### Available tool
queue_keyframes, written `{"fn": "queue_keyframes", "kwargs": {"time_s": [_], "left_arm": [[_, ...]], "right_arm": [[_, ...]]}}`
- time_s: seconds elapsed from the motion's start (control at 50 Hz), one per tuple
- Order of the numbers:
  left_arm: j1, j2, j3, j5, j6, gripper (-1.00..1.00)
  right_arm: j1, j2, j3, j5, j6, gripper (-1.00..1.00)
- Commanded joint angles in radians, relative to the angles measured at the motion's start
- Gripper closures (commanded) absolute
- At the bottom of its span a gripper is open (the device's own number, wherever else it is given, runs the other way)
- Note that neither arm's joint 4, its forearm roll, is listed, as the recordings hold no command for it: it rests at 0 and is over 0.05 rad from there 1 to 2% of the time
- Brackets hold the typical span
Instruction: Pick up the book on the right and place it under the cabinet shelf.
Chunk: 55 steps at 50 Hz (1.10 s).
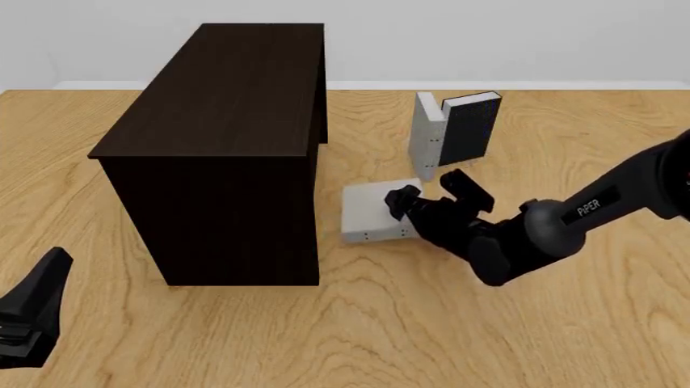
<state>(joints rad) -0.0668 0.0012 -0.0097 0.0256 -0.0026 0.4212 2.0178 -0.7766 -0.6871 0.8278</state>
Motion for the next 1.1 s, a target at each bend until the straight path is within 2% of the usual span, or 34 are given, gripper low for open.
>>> {"fn": "queue_keyframes", "kwargs": {"time_s": [0.02, 0.24, 0.28, 0.46, 0.48, 0.64, 0.68, 0.7, 0.8, 0.84, 0.88, 0.98, 1.04, 1.1], "left_arm": [[0.0, 0.0, 0.0, 0.0, 0.0, -1.0], [0.0, 0.0, 0.0, 0.0, 0.0, -1.0], [0.0, 0.0, 0.0, 0.0, 0.0, -1.0], [0.0, 0.0, 0.0, 0.0, 0.0, -1.0], [0.0, 0.0, 0.0, 0.0, 0.0, -1.0], [0.0, 0.0, 0.0, 0.0, 0.0, -1.0], [0.0, 0.0, 0.0, 0.0, 0.0, -1.0], [0.0, 0.0, 0.0, 0.0, 0.0, -1.0], [0.0, 0.0, 0.0, 0.0, 0.0, -1.0], [0.0, 0.0, 0.0, 0.0, 0.0, -1.0], [0.0, 0.0, 0.0, 0.0, 0.0, -1.0], [0.0, 0.0, 0.0, 0.0, 0.0, -1.0], [0.0, 0.0, 0.0, 0.0, 0.0, -1.0], [0.0, 0.0, 0.0, 0.0, 0.0, -1.0]], "right_arm": [[-0.023, -0.009, -0.014, 0.063, -0.089, -1.0], [-0.052, -0.037, -0.032, 0.152, -0.158, -1.0], [-0.072, -0.043, -0.054, 0.2, -0.196, -1.0], [-0.104, -0.076, -0.069, 0.275, -0.266, -1.0], [-0.118, -0.078, -0.084, 0.303, -0.293, -1.0], [-0.127, -0.111, -0.073, 0.332, -0.325, -1.0], [-0.144, -0.114, -0.089, 0.366, -0.359, -1.0], [-0.137, -0.129, -0.074, 0.353, -0.349, -1.0], [-0.185, -0.152, -0.099, 0.419, -0.433, -1.0], [-0.185, -0.169, -0.094, 0.428, -0.448, -1.0], [-0.215, -0.168, -0.119, 0.47, -0.512, -1.0], [-0.23, -0.193, -0.133, 0.513, -0.583, -1.0], [-0.259, -0.209, -0.15, 0.552, -0.657, -1.0], [-0.275, -0.22, -0.156, 0.575, -0.705, -1.0]]}}
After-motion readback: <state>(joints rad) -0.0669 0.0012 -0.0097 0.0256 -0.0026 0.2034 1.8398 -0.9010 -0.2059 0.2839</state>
